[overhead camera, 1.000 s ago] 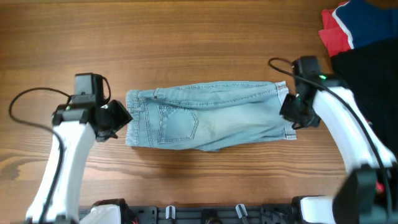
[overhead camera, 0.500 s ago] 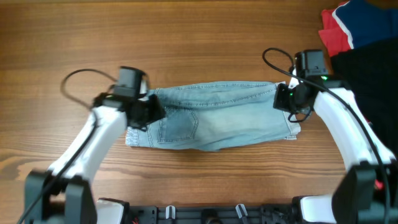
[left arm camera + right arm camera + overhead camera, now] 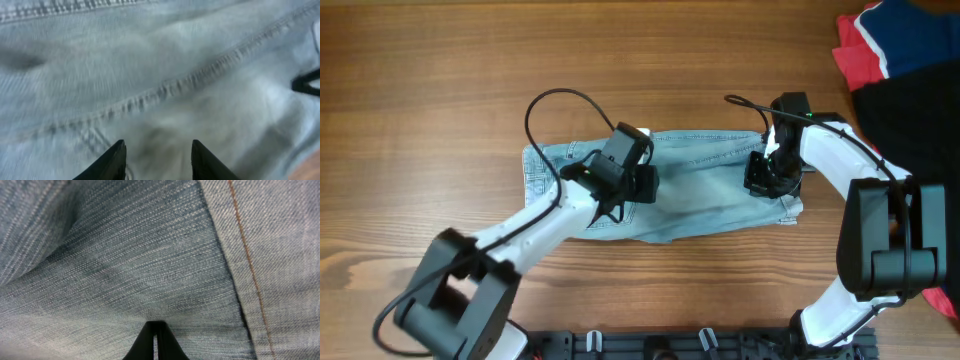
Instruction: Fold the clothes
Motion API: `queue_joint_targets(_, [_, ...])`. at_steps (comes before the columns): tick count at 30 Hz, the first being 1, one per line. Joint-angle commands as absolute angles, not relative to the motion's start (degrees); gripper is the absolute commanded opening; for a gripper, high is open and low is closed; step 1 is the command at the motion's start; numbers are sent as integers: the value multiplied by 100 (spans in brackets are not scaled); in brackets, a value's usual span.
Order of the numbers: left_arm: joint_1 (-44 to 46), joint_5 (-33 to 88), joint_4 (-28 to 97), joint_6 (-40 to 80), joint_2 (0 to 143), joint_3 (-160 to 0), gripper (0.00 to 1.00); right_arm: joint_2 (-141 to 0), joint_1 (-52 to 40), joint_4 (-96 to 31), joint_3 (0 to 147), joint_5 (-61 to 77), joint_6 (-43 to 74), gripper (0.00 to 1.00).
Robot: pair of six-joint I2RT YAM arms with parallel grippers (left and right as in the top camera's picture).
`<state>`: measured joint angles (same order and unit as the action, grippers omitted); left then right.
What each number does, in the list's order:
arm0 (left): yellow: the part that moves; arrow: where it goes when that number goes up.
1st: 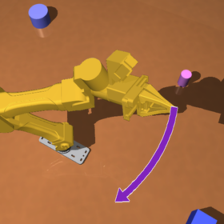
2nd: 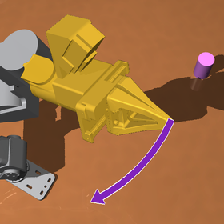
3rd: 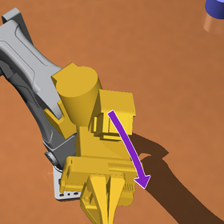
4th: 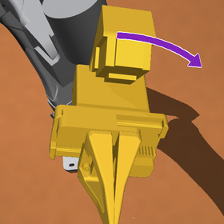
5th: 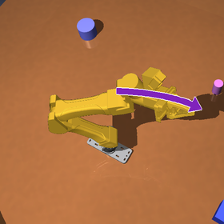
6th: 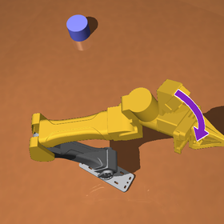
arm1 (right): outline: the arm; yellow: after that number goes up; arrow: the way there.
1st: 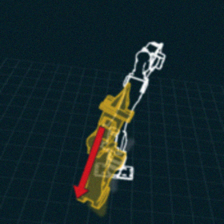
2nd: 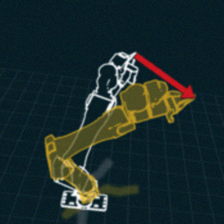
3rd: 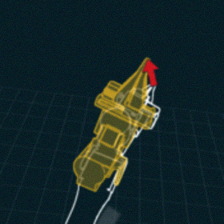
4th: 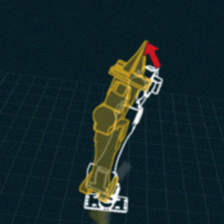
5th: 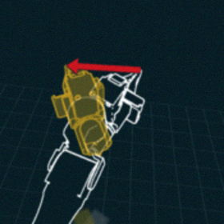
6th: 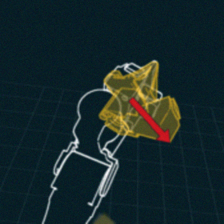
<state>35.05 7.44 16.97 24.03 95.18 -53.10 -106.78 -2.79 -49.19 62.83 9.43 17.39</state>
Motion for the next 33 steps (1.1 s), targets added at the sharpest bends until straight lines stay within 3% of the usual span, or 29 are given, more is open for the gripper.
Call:
queue_joint_targets(1, [3527, 548, 1208, 2283, 10031, -5325, 38, -10840, -272, -4888, 6296, 1041, 1625, 4])
queue_joint_targets(7, [3509, 355, 563, 2292, 10451, -5328, 35, -10840, -272, -4886, 6296, 1041, 1629, 4])
queue_joint_targets(9, [3433, -128, 143, 2292, 10460, -5328, 38, -10840, -272, -4886, 6296, 1041, 1632, 4])
queue_joint_targets(11, [3339, -377, -399, 2290, 10460, -5328, 49, -10840, -272, -4899, 6296, 1041, 1627, 4])
queue_joint_targets(15, [2934, -657, -1153, 2593, 10475, -5328, 53, -10840, -272, -4908, 6296, 1041, 1511, 4])
queue_joint_targets(21, [2456, -506, -233, 2733, 10464, -5328, 54, -10779, -270, -4823, 6300, 1041, 1391, 4])
queue_joint_targets(28, [2220, -478, 2185, 2724, 9710, -5328, 54, -9878, -274, -4845, 6886, 1096, 1347, 4])
queue_joint_targets(33, [2084, -718, 2759, 2731, 9686, -5328, 55, -9585, -392, -4694, 6991, 1535, 1041, 4])
